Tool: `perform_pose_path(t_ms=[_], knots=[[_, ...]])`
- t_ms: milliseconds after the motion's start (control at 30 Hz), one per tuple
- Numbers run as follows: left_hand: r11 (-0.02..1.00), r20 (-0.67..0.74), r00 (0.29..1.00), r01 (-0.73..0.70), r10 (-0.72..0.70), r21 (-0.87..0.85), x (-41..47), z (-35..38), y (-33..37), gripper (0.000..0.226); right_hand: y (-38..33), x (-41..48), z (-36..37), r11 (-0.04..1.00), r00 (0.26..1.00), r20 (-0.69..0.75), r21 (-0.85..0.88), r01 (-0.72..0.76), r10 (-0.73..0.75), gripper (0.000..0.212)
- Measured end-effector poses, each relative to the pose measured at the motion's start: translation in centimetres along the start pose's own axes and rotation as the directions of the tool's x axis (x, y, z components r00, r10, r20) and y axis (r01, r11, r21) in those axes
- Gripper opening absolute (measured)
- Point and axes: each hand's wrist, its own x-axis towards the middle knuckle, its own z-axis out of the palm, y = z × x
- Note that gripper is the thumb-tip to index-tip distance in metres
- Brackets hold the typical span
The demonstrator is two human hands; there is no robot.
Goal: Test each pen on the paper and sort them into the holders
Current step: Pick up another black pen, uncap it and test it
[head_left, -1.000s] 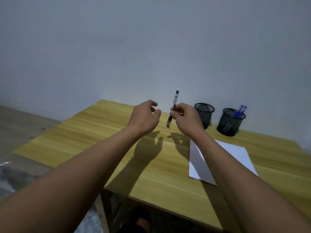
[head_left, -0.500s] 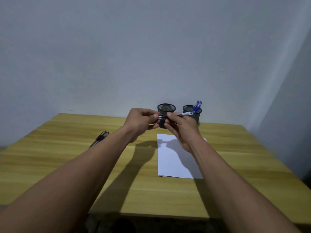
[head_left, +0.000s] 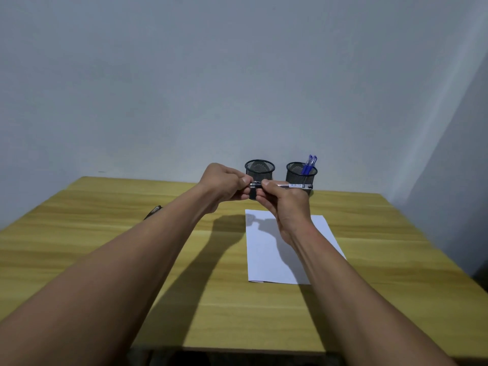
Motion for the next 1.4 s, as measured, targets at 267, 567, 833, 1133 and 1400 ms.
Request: perform_pose_path(t_ms=[267,567,833,1133,1400], knots=[[0.988,0.039,0.99,-0.139,0.136,0.067,1.1,-0.1,-0.3,0.008,0.0,0.7,0.4,0.999,0.998,-0.056,0.045,-0.014,0.017,0.019],[0.999,0.107,0.994,0.034,-0.036,0.015,1.5,-1.0,0.0,0.007,0.0,1.4,0.2,0.999,0.999,-0.002,-0.023,-0.032,0.032,0.012],[0.993,0.06,0.991,0.12,-0.121,0.008,3.0,-1.5,-0.2,0.011,1.2,1.8,1.1,0.999,0.998,-0.051,-0.017,-0.028,0.028,0.012],[0.981,-0.023,0.993,-0.112,0.117,0.158,4.1,-4.1,-1.4,0.005,0.5,3.3,-0.7,0.987,0.979,-0.187,0.15,-0.056,0.084,0.01],[0.949,0.015,0.997,-0.076,0.075,0.305,6.1,-2.1,-4.2,0.013,3.5,2.7,-2.5,0.992,0.988,-0.15,-0.111,-0.064,0.047,0.01]])
